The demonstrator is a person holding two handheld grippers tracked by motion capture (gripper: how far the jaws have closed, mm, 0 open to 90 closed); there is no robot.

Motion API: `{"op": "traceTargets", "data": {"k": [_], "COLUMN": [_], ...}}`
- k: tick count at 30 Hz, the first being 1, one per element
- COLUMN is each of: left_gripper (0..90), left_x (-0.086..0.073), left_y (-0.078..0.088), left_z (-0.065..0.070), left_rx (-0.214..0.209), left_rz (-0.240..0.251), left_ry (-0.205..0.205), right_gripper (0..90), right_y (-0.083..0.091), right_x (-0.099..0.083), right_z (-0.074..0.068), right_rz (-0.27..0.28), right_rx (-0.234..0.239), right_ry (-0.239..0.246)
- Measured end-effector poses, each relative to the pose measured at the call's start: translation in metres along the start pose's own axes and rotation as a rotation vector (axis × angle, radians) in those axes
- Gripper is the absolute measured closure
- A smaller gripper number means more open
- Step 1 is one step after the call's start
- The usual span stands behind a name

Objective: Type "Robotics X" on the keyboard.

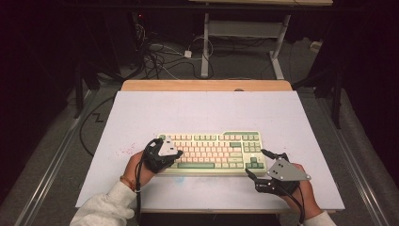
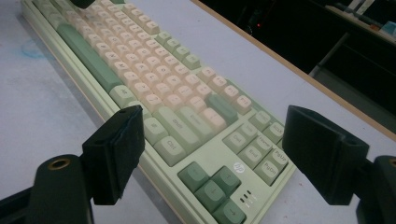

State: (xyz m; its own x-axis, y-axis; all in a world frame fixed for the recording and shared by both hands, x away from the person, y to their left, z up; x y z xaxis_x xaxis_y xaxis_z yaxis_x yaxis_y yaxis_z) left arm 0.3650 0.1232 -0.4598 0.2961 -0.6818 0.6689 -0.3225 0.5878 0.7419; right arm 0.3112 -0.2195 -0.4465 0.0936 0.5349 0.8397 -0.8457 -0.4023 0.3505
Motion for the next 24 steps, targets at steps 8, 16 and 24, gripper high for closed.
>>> {"op": "traceTargets", "data": {"k": [8, 16, 24], "left_gripper": [87.5, 87.4, 87.4], "left_x": [-0.006, -0.008, -0.007], "left_y": [0.005, -0.001, -0.011], "left_z": [-0.009, -0.016, -0.017], "left_rx": [0.022, 0.015, 0.001], "left_rz": [0.006, 0.002, -0.019], "left_ry": [0.036, 0.058, 0.057], "right_gripper": [22.0, 22.0, 22.3], "right_y": [0.0, -0.001, -0.002], "right_x": [0.0, 0.0, -0.001], "right_z": [-0.001, -0.002, -0.003], "right_rz": [-0.001, -0.006, -0.013], "right_rx": [0.002, 0.007, 0.009], "right_ry": [0.0, 0.0, 0.004]}}
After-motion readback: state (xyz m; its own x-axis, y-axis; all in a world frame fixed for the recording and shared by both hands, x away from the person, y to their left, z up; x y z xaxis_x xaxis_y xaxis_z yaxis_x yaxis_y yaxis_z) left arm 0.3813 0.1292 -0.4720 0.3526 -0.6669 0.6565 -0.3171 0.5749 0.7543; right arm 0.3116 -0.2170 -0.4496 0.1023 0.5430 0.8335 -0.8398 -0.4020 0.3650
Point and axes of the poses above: each handheld gripper's, and its own axes: y roughly backward along the jaws, x roughly out of its top, z roughly to its right, the point moved 3 cm from there along -y, roughly forward along the jaws, and after that the axes turned 10 degrees about -x, right-handed, at the moved point
